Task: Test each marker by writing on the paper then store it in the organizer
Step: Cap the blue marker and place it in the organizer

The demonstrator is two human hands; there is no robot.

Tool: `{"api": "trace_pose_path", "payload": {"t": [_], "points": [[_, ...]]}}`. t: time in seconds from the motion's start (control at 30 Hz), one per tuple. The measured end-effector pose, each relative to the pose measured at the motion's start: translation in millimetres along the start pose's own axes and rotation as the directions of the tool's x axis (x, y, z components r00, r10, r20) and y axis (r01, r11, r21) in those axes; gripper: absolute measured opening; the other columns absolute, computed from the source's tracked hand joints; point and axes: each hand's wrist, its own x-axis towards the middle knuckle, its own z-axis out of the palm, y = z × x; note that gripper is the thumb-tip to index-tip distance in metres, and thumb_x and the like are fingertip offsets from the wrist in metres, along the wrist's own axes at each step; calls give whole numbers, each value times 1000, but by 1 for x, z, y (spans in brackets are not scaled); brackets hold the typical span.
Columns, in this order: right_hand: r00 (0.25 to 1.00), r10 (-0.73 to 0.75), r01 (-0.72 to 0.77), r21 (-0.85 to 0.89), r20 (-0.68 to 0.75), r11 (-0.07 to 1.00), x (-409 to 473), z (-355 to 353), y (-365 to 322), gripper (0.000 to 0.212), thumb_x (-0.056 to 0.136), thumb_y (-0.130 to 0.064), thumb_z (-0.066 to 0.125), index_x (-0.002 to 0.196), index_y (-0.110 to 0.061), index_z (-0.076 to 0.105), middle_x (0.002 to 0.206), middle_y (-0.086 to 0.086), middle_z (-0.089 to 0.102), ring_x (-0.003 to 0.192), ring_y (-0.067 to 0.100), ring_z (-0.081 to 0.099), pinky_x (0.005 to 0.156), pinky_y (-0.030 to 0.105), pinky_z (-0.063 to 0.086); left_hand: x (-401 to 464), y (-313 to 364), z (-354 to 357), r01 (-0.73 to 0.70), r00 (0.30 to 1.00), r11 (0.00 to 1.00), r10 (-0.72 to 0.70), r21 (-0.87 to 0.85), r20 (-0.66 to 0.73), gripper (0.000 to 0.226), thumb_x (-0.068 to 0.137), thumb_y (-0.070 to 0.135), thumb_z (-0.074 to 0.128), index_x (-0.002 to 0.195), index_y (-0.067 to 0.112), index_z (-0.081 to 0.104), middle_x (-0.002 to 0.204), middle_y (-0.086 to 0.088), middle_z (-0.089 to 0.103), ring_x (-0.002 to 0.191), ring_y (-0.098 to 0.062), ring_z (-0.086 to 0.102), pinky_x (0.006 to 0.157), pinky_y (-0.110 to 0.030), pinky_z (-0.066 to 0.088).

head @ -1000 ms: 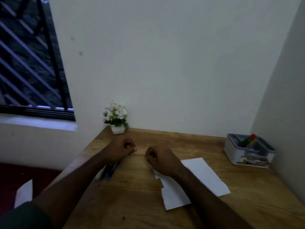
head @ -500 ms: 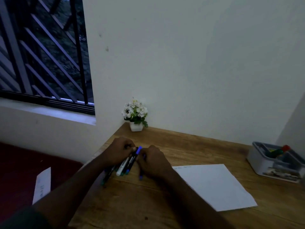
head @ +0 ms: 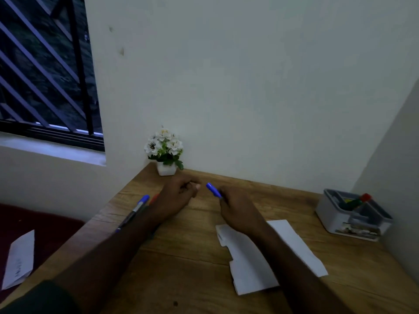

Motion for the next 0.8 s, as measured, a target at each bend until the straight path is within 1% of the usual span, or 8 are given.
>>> {"api": "trace_pose_path", "payload": {"t": [0.13, 0.2, 0.27, 0.33, 0.53, 0.67, 0.73, 0.8], "points": [[1000, -12, 14, -108, 22, 994, -21, -7, 45, 18, 101, -21, 42, 107, -21, 58, 92, -4, 58, 77, 11, 50, 69, 27, 35, 6, 8, 41, -5, 989, 995, 19, -96, 145, 16, 94, 19, 62, 106, 15, 72, 84, -8, 71, 68, -16, 64, 61, -28, 53], [1000, 8, -4, -163, 29, 987, -29, -5, 58, 21, 103, -30, 41, 108, -24, 61, 98, -4, 62, 84, 12, 55, 71, 28, 38, 8, 8, 61, -44, 979, 995, 61, -93, 195, 12, 89, 17, 69, 98, 15, 76, 85, -6, 73, 75, -26, 67, 66, -38, 54], [1000, 18, -14, -213, 14, 977, -33, -7, 67, 24, 103, -35, 41, 111, -26, 62, 103, -5, 64, 91, 13, 59, 74, 28, 40, 12, 8, 75, -104, 966, 993, 116, -63, 233, 10, 83, 14, 75, 92, 14, 78, 80, -7, 72, 73, -31, 65, 63, -41, 52], [1000, 4, -2, -245, 9, 970, -31, -10, 72, 27, 103, -40, 40, 114, -30, 62, 106, -7, 66, 95, 14, 60, 73, 29, 40, 16, 6, 82, -155, 959, 987, 160, -41, 234, 10, 80, 10, 77, 90, 11, 78, 76, -8, 71, 70, -29, 63, 62, -37, 48], [997, -76, 66, -302, -19, 951, -27, -9, 76, 25, 102, -46, 38, 115, -38, 58, 103, -9, 69, 92, 14, 63, 71, 32, 42, 23, -5, 81, -148, 962, 989, 144, 0, 231, 14, 81, 13, 76, 95, 15, 78, 88, 2, 74, 84, -12, 65, 68, -15, 47], [995, -90, 75, -310, -33, 948, -26, -10, 79, 29, 102, -51, 36, 118, -41, 57, 102, -11, 71, 91, 12, 64, 69, 30, 40, 24, -9, 79, -163, 959, 987, 158, 5, 235, 14, 80, 13, 77, 95, 12, 77, 88, -1, 72, 85, -13, 63, 66, -13, 47], [997, -66, 55, -293, -28, 954, -26, -13, 85, 31, 102, -46, 40, 129, -42, 54, 115, -12, 69, 100, 13, 64, 75, 30, 42, 23, -9, 81, -141, 965, 990, 137, 3, 223, 11, 83, 12, 75, 93, 13, 77, 82, 0, 71, 79, -13, 63, 64, -15, 46], [998, -55, 46, -191, -42, 981, -28, -19, 92, 41, 101, -28, 47, 140, -42, 45, 124, -8, 66, 106, 13, 63, 83, 27, 44, 24, -11, 80, -85, 982, 996, 85, -7, 166, 6, 86, 13, 72, 89, 16, 75, 73, 2, 70, 69, -8, 62, 62, -15, 44]]}}
